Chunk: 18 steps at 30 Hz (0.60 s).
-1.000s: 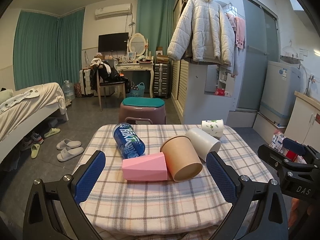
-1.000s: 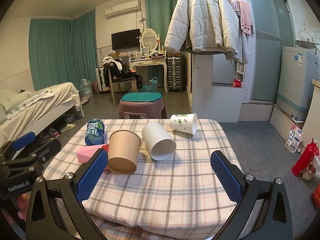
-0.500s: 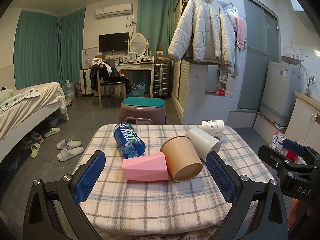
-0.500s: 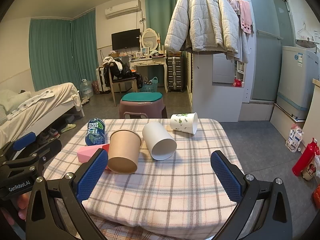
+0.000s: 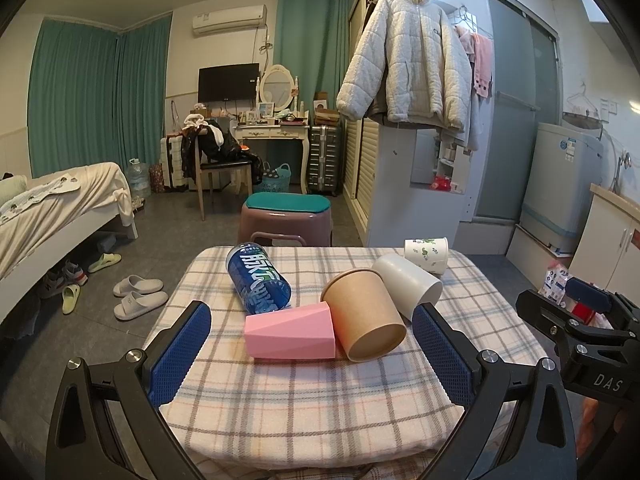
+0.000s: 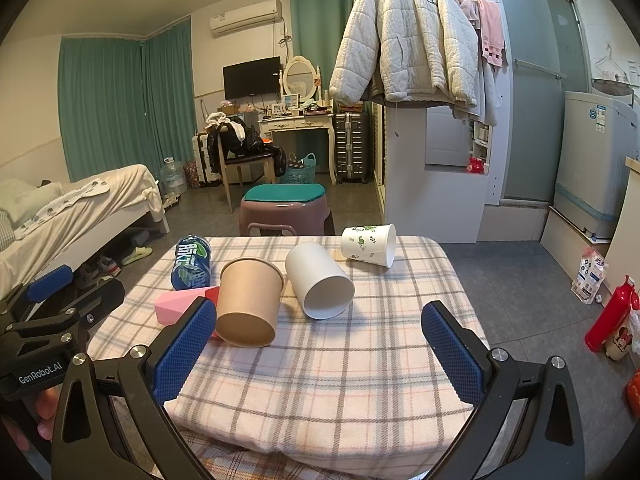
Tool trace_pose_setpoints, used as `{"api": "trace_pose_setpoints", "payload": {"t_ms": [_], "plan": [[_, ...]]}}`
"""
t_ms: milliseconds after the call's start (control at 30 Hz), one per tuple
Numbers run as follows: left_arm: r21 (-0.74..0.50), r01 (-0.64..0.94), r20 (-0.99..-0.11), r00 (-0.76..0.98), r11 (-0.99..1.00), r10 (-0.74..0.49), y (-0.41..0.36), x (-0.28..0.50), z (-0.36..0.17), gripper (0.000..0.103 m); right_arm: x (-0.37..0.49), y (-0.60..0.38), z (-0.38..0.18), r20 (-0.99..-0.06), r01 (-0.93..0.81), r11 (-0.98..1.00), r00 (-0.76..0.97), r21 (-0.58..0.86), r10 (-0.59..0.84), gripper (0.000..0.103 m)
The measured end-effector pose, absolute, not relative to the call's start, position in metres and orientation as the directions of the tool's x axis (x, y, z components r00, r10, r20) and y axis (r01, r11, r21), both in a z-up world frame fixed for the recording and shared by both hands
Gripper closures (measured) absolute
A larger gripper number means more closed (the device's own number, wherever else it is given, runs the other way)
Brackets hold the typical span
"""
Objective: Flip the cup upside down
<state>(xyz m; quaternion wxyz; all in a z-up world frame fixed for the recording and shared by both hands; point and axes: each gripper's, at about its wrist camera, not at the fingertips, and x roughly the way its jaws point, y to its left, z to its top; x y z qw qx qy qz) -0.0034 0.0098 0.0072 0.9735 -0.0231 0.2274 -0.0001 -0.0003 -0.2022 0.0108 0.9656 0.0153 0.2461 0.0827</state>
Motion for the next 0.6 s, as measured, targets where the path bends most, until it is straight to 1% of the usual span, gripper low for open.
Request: {"api": "trace_pose_setpoints", "payload": {"t_ms": [367, 433, 600], "plan": [[-0.045, -0.013, -0.445, 0.896, 0.999, -0.008, 0.009, -0.009, 0.001, 0.000, 0.000, -0.199, 0.012, -0.477, -0.154, 0.986, 0.863, 0.070, 0.168, 0.000], [-0.045, -0.013, -0.445, 0.895, 0.999, -0.008, 0.009, -0.008, 0.001, 0.000, 0.000, -0.195, 0.002, -0.479, -0.155, 0.986, 0.861, 0.068, 0.169, 0.000], [-0.050, -0.016, -0.449, 0.894, 0.999, -0.008, 0.012, -0.008, -0.002, 0.000, 0.002, -0.192, 0.001, -0.484, -0.158, 0.985, 0.859, 0.066, 0.170, 0.000]]}}
